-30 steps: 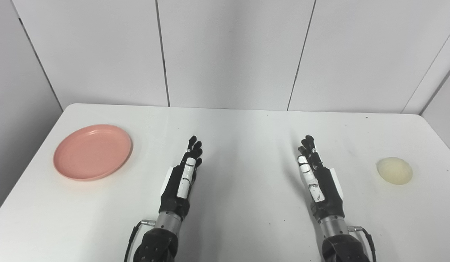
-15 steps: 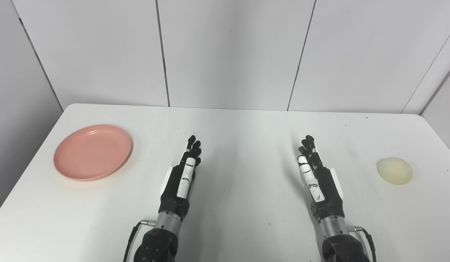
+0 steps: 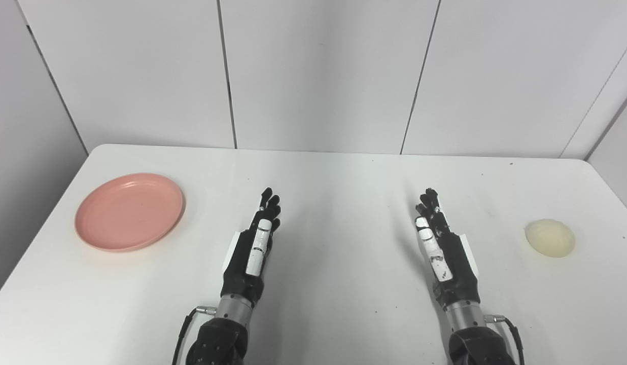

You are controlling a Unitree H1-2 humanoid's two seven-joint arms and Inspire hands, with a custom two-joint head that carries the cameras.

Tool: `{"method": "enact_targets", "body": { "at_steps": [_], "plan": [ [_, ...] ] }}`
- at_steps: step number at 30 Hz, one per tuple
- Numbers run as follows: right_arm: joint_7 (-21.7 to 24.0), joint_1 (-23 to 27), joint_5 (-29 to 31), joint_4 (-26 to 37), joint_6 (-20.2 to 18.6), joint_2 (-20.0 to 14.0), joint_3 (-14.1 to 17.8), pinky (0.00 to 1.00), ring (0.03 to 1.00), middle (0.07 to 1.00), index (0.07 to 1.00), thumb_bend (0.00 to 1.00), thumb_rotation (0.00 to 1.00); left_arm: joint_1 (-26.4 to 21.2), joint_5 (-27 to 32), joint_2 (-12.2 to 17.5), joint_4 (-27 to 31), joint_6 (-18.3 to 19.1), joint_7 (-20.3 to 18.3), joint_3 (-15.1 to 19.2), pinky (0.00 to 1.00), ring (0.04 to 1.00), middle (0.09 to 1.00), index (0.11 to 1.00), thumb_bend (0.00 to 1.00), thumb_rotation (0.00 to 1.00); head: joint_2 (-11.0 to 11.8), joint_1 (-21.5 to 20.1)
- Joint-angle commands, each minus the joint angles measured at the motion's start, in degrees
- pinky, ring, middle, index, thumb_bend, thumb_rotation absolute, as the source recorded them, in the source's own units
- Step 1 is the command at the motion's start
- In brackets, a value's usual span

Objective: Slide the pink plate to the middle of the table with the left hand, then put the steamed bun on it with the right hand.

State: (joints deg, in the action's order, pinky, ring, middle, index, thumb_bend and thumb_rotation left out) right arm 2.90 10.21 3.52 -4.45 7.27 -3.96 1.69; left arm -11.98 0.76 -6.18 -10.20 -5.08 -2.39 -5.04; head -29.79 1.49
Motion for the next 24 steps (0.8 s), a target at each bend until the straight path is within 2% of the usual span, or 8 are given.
{"method": "enact_targets", "body": {
  "at_steps": [1,7,14,18,24],
  "plan": [
    [0.23,-0.35,0.19,-0.62,1.20,0.47,-0.26,1.00,0.993,0.993,1.000,0.58,0.81,0.96,0.13,0.68,-1.20,-0.56,-0.30,0.27,1.00,1.000,1.000,1.000,0.62,1.00,-0.06,0.05],
    [0.08,-0.33,0.31,-0.78,1.30,0.71,-0.10,1.00,0.984,0.984,1.000,0.58,0.80,0.92,-0.54,0.73,-1.47,-1.68,0.07,0.10,1.00,1.000,1.000,1.000,0.59,1.00,-0.06,0.02],
    [-0.16,-0.40,0.13,-0.49,1.24,0.85,-0.08,1.00,0.983,0.983,1.000,0.59,0.80,1.18,-0.06,0.85,-0.51,0.23,-0.42,-0.01,1.00,1.000,1.000,1.000,0.62,1.00,-0.04,-0.02],
    [-0.07,-0.45,0.10,-0.23,1.17,0.87,-0.15,1.00,0.985,0.986,1.000,0.59,0.79,1.10,0.76,0.49,-0.84,-0.90,-0.55,0.39,1.00,1.000,1.000,1.000,0.60,1.00,-0.07,0.05],
    [0.14,-0.36,0.17,-0.88,1.35,0.64,-0.12,1.00,0.985,0.986,1.000,0.60,0.80,1.08,0.02,0.89,-0.81,-0.62,-0.64,0.04,1.00,1.000,1.000,1.000,0.60,1.00,0.01,0.21]
  ]
}}
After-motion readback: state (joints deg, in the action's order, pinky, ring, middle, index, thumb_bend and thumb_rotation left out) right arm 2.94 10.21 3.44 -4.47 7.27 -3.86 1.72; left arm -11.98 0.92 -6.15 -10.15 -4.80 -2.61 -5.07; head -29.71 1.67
